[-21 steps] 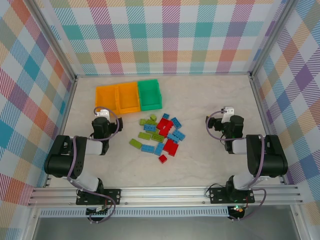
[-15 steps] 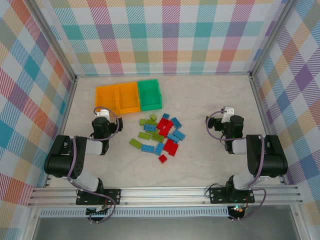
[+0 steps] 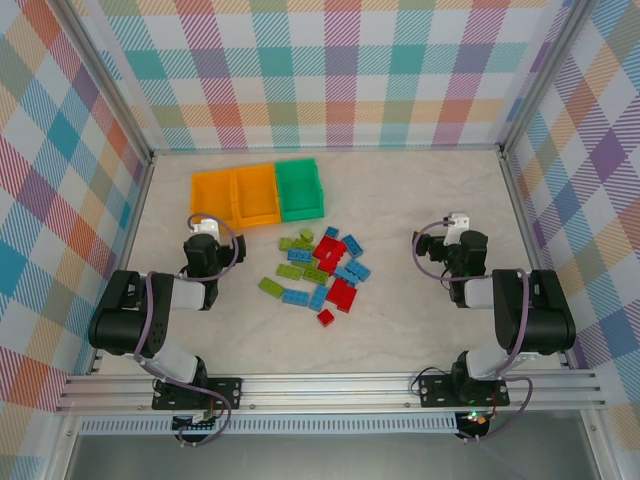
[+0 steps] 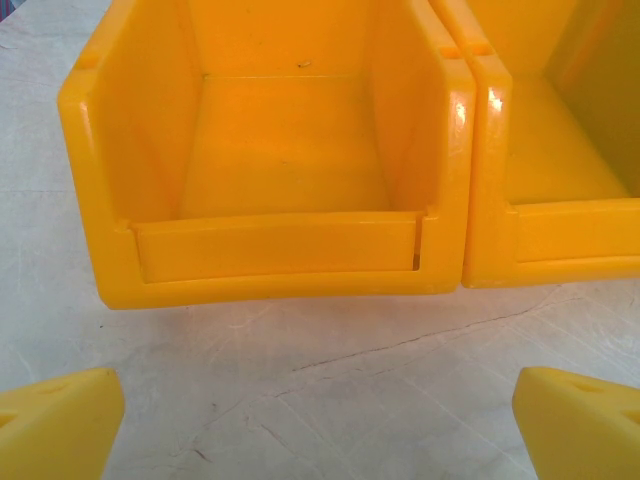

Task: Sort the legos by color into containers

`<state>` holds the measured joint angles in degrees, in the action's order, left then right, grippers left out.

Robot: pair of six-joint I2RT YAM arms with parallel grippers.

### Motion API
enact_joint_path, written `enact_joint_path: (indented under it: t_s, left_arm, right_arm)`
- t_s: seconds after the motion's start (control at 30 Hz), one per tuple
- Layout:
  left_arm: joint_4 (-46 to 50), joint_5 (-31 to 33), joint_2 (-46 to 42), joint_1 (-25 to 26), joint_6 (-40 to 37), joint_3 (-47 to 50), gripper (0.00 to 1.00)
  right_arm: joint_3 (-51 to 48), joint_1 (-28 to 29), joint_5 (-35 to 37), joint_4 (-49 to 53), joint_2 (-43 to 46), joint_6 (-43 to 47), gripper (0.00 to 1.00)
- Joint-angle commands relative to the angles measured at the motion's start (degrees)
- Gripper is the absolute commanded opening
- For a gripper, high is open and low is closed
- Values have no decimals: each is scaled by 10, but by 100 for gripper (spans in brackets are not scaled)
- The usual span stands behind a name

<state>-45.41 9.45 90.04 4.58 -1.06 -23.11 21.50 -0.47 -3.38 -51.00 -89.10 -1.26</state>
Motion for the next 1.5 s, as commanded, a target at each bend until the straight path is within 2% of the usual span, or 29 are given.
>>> enact_joint_path:
  t_s: [0.0,0.1,0.2,0.37,0.47,0.57,0.63,0.73,0.83,0.97,1.07,1.17,1.3,1.47]
  left_arm:
    - [-17,-6,-4,-4,5,-4,100]
    - [-18,-7,-4,-4,5,-4,100]
    - [-1,-3,-13,-4,5,-10,100]
    - [96,36,-89,1,14,-27,100]
    - [185,57,-182,8,50,-35,100]
    - [331,110,-264,29,164,-75,100]
    - [421,95,-298,59,236,-109,100]
    - [528,50,-317,124,284,-159,100]
    - [640,58,-308,206,317,-206,100]
    - [718,29,-268,260,381,-238,99]
    - [712,-18,-220,270,389,-247,98]
    - [697,-72,-150,283,346,-277,99]
    - [724,-49,-52,331,264,-340,100]
    - [734,-17,30,337,237,-384,100]
  right_arm:
    - [-12,-4,7,-37,16,-4,100]
    - [-39,-2,39,-16,97,-11,100]
    - [-62,-1,92,82,255,-72,100]
    - [-7,1,19,434,497,-189,100]
    - [48,8,-69,601,556,-241,100]
    - [91,34,-171,693,539,-263,100]
    - [130,81,-187,757,491,-265,100]
    - [188,181,-159,824,414,-259,100]
    - [255,286,-112,868,324,-263,100]
    - [320,379,-39,894,228,-270,100]
    - [353,418,-16,893,185,-270,100]
    - [354,433,-14,875,173,-270,100]
    - [331,435,-4,865,193,-280,100]
    - [297,435,4,862,239,-297,100]
